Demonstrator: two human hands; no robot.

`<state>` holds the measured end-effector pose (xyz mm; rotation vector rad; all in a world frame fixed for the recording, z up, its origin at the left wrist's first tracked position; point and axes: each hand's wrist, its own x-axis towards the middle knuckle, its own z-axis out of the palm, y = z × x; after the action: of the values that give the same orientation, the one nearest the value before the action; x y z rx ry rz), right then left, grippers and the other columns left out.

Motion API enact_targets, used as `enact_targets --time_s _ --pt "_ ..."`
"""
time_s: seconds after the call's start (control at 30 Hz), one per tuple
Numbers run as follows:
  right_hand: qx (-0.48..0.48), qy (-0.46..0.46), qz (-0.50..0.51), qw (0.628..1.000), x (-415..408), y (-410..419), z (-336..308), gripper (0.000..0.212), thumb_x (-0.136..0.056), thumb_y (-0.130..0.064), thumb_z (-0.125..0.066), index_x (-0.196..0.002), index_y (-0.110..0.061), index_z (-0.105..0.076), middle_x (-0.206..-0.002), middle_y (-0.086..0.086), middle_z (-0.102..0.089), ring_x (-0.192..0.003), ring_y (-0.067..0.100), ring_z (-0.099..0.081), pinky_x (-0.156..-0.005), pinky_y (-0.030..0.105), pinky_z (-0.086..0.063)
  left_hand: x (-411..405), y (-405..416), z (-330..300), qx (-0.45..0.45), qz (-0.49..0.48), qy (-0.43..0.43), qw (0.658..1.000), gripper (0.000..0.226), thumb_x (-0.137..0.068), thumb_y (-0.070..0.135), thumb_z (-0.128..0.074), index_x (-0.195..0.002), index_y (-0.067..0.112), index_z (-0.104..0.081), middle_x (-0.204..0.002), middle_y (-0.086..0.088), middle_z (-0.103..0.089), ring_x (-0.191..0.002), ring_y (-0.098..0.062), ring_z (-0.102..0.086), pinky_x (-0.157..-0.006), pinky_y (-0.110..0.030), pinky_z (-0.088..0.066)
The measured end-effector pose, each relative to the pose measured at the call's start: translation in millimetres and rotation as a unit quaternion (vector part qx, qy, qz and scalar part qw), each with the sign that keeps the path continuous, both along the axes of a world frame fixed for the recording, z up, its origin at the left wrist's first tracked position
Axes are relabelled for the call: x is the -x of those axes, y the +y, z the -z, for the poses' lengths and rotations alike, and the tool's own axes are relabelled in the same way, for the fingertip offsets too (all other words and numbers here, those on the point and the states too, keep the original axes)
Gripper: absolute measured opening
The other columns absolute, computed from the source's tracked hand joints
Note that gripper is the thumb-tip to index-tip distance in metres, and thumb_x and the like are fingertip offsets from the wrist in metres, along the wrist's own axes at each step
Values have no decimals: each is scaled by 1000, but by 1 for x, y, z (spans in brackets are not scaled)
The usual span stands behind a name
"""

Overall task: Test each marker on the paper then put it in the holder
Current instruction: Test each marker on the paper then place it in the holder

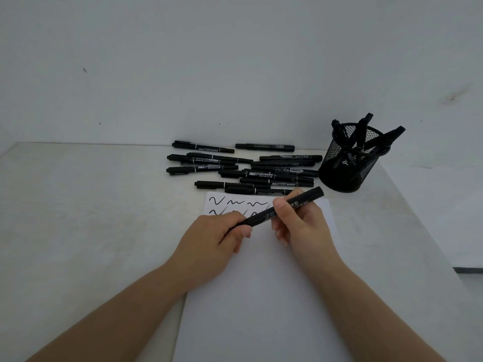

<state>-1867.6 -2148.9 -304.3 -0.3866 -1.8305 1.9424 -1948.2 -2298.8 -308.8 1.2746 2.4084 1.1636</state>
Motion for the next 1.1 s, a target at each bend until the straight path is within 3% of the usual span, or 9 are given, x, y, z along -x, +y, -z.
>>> enact_targets --time_s 0.13,0.4,0.57,0.77,0.87,0.9,0.97,1.03,1.1 --pt "0 0 -31 1000 -2 1 -2 20 -92 -15 -51 -73 -13 -44 -51 -1 -53 -45 11 -44 -43 17 -36 1 -2 0 -10 17 -23 1000 19 -85 37 -40 -70 37 -51 -56 19 -58 -54 -14 -54 -57 -30 -44" --pt "12 25 -81 996 -3 -1 -4 17 -91 -4 -48 -77 -10 -42 -52 -7 -51 -50 5 -46 -48 14 -36 5 -6 0 -24 60 -88 994 22 -85 35 -41 -65 34 -50 -47 10 -50 -45 -7 -42 -49 -17 -33" --pt "13 29 -92 995 -5 -6 -7 14 -85 -18 -52 -78 -10 -42 -53 -8 -51 -50 5 -47 -49 13 -36 6 -9 0 -52 66 -135 987 28 -86 34 -40 -61 29 -48 -43 8 -46 -43 -8 -36 -46 -18 -31" --pt "-59 9 -47 997 -3 -3 -13 19 -91 -12 -52 -73 -14 -48 -50 -8 -51 -50 7 -44 -51 18 -35 3 -6 -1 -69 29 -117 990 24 -87 37 -42 -70 33 -58 -46 13 -53 -47 -4 -45 -51 -14 -34" --pt "-31 19 20 999 -7 9 -21 12 -88 -2 -55 -79 -11 -57 -64 -7 -62 -59 9 -55 -55 23 -41 2 -7 0 -68 -20 -69 995 22 -92 35 -46 -76 30 -61 -49 12 -54 -47 -5 -44 -49 -18 -35" --pt "-69 20 43 997 -10 13 -24 10 -86 -2 -56 -84 -11 -59 -72 -8 -65 -66 6 -58 -59 22 -44 2 -7 0 -59 -40 -43 997 20 -92 34 -48 -78 28 -61 -52 9 -55 -48 -6 -45 -50 -21 -36" --pt "-292 -10 72 953 -14 20 -29 15 -81 -8 -65 -92 -18 -62 -86 -15 -64 -81 2 -57 -71 16 -42 2 -7 -1 -38 -68 2 997 19 -92 34 -49 -81 24 -61 -58 2 -58 -53 -11 -49 -55 -28 -40" --pt "-569 -34 74 818 -15 23 -30 25 -75 -18 -74 -98 -22 -66 -95 -12 -65 -92 12 -55 -79 24 -40 1 -6 -5 -31 -83 31 996 19 -92 35 -49 -83 22 -61 -61 0 -59 -59 -18 -54 -59 -34 -42" --pt "-705 -27 60 706 -16 18 -32 27 -69 -26 -78 -95 -21 -70 -91 -8 -68 -88 22 -59 -75 32 -43 -1 -3 -9 -20 -83 67 994 23 -92 38 -47 -82 22 -59 -61 2 -58 -63 -21 -55 -60 -35 -42"
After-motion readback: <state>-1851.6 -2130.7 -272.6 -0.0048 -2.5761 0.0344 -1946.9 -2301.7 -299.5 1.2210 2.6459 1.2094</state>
